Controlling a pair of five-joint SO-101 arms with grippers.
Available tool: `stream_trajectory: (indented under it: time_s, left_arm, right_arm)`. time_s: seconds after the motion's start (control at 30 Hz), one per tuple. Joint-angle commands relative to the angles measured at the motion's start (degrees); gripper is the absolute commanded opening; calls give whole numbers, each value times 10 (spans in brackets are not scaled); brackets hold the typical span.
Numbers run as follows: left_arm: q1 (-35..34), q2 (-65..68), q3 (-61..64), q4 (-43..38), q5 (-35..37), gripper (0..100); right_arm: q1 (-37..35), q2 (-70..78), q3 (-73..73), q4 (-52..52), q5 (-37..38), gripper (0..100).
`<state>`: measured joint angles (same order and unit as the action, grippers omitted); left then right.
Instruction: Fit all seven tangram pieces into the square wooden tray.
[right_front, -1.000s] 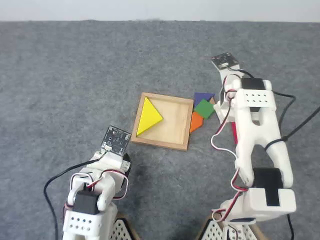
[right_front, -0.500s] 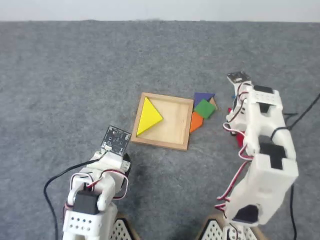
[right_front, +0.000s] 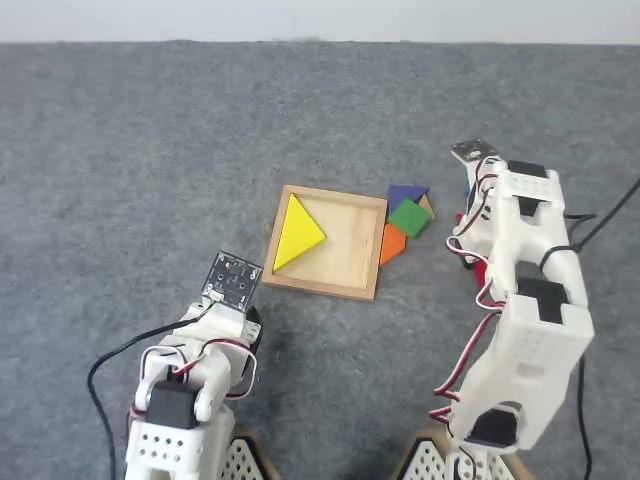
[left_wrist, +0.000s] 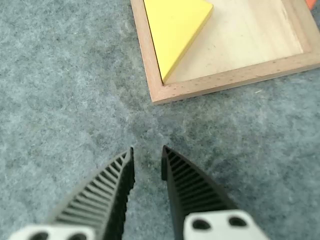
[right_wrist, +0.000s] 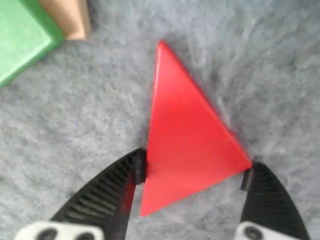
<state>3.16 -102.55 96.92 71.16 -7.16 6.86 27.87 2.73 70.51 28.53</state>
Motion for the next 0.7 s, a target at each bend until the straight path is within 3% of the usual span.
stream_trajectory:
  time_s: [0.0,0.53,0.67]
  left_arm:
    - [1,-1,-4,3,4,88]
    - [1,-1,-4,3,4,88]
    - [1,-1,-4,3,4,88]
  right_arm:
    - [8,3,-34,-26,35,296]
    - [37,8,-68,-67,103,296]
    - [33,3,-74,-60,105,365]
